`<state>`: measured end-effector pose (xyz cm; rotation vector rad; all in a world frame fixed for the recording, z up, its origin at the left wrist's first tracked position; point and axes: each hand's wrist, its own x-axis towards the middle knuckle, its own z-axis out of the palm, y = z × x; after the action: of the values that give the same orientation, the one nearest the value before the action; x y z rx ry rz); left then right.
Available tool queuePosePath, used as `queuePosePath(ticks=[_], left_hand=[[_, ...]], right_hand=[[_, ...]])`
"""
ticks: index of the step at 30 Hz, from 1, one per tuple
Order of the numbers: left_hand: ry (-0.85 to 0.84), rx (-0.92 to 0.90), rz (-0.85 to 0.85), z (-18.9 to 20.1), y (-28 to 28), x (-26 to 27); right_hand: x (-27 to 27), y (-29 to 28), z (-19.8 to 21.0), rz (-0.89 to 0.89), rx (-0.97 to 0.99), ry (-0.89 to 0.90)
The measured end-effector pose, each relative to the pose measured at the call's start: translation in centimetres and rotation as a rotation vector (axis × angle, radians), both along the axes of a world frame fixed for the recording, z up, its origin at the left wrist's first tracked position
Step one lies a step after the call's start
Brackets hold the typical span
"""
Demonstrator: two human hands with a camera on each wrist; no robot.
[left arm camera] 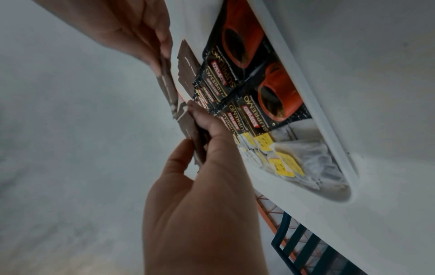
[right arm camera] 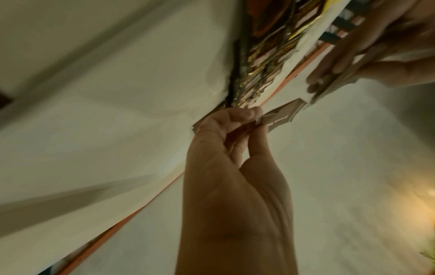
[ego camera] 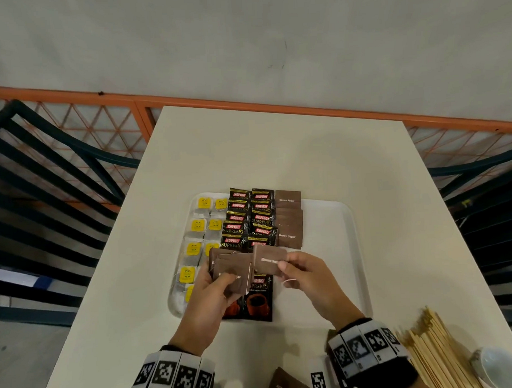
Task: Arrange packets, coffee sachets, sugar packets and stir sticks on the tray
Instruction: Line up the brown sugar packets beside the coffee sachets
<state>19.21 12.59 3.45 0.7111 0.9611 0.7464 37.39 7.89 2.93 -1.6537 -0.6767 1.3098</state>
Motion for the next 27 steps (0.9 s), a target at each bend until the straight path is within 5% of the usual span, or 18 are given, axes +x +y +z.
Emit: queuePosePath(ticks=[7,27], left_hand=[[0.025,-0.003,-0.001,0.2,-0.1,0.0],[0.025,0.017,0.061,-0.1,-0.1,0.4]], right_hand=[[3.2,0.6,-2.4,-0.206,-0.07,-0.172],[4.0,2.9,-3.6,-0.206,-0.132,-0.459]])
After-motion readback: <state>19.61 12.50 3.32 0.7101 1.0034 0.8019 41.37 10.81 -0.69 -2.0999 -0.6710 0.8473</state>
